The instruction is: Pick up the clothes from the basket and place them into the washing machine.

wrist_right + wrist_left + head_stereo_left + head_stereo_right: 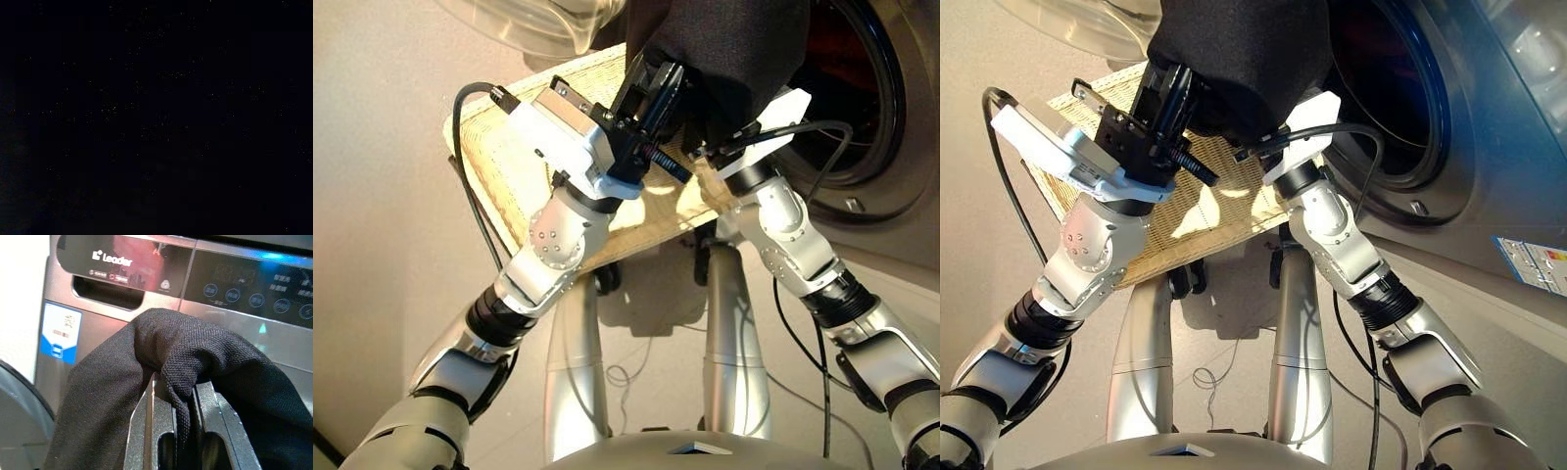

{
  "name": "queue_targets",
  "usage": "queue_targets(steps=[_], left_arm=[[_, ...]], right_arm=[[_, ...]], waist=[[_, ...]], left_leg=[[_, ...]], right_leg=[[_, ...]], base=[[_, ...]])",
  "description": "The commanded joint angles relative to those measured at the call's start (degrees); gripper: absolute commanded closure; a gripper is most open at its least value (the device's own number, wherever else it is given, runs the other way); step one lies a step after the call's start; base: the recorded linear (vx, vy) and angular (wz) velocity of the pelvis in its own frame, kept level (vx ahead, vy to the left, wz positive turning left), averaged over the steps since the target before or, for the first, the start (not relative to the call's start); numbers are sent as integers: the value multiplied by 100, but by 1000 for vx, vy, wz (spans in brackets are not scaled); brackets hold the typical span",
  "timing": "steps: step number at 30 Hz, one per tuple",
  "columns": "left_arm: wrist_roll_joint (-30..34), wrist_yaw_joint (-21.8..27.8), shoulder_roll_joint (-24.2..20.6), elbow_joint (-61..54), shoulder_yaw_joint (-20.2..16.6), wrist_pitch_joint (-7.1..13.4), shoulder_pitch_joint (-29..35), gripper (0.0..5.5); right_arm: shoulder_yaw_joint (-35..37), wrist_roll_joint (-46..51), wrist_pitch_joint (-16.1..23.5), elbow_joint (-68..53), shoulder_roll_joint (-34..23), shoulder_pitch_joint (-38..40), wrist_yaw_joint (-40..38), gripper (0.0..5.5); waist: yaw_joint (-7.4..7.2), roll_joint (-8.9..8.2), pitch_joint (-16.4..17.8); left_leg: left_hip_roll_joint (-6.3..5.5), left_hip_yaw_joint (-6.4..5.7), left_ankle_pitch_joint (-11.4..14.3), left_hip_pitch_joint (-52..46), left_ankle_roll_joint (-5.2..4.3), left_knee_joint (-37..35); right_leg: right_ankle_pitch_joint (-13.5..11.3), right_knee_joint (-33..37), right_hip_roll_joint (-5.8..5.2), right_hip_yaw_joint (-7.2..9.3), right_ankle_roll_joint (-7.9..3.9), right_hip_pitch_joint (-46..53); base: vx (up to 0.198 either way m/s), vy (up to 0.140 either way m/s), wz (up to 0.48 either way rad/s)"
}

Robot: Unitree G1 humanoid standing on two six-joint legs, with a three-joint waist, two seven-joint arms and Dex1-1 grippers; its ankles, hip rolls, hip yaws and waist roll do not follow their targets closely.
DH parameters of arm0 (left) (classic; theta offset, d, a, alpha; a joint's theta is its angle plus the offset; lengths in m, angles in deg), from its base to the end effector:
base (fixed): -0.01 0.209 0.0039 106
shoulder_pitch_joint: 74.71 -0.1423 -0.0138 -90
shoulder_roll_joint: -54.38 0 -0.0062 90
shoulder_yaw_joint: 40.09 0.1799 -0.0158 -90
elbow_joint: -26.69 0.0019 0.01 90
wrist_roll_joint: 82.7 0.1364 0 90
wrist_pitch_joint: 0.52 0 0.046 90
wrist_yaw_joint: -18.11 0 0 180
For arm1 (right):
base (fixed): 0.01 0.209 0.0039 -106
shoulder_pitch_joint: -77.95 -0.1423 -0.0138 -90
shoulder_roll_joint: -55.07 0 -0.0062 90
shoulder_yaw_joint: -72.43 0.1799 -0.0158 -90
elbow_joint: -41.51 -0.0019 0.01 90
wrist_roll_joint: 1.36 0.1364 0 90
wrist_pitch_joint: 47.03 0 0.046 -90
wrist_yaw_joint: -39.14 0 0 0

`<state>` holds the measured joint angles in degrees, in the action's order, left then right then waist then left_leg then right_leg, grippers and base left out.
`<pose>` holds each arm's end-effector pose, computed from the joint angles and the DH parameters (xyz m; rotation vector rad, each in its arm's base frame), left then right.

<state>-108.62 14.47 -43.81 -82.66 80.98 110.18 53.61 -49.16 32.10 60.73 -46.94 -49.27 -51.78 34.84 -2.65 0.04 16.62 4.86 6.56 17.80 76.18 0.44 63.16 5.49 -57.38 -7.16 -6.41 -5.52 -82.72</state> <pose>0.2179 0.0784 0.2215 -0.1050 -1.0187 -0.7958 0.2724 -0.1130 0.1853 -0.0135 -0.6378 0.5799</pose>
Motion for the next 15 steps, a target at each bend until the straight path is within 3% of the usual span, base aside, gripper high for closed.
queue_targets(steps=[1, 5, 6, 7, 15], left_arm=[[23, 144, 378, -361, 237, 203, 572, 550], [-222, 178, 611, -359, 408, 195, 629, 550], [-328, 223, 676, -340, 499, 171, 616, 345], [-400, 238, 744, -329, 582, 141, 586, 0], [-392, 315, 814, 107, 959, -28, 453, 0]], right_arm=[[-166, -187, 231, -29, 347, -539, -129, 550], [-93, -129, 271, 91, 492, -546, -313, 550], [-47, -50, 310, 110, 536, -543, -353, 550], [-39, 30, 335, 113, 570, -568, -347, 550], [360, 1241, 751, 146, 1038, -318, -181, 550]], waist=[[-51, 48, -66], [-46, 57, -51], [-48, 61, -48], [-51, 62, -43], [-62, 86, -14]], left_leg=[[-29, -77, -408, 268, 322, -350], [-38, -70, -416, 268, 331, -359], [-37, -74, -420, 269, 335, -365], [-36, -72, -422, 267, 338, -374], [-53, -48, -439, 255, 347, -400]], right_leg=[[75, 92, -138, 107, 376, 247], [69, 96, -147, 100, 377, 249], [63, 102, -154, 103, 374, 250], [60, 113, -154, 102, 372, 253], [69, 118, -145, 99, 369, 259]], base=[[0, 0, 0], [0, 0, 0], [0, 0, 0], [0, 0, 0], [0, 0, 0]])
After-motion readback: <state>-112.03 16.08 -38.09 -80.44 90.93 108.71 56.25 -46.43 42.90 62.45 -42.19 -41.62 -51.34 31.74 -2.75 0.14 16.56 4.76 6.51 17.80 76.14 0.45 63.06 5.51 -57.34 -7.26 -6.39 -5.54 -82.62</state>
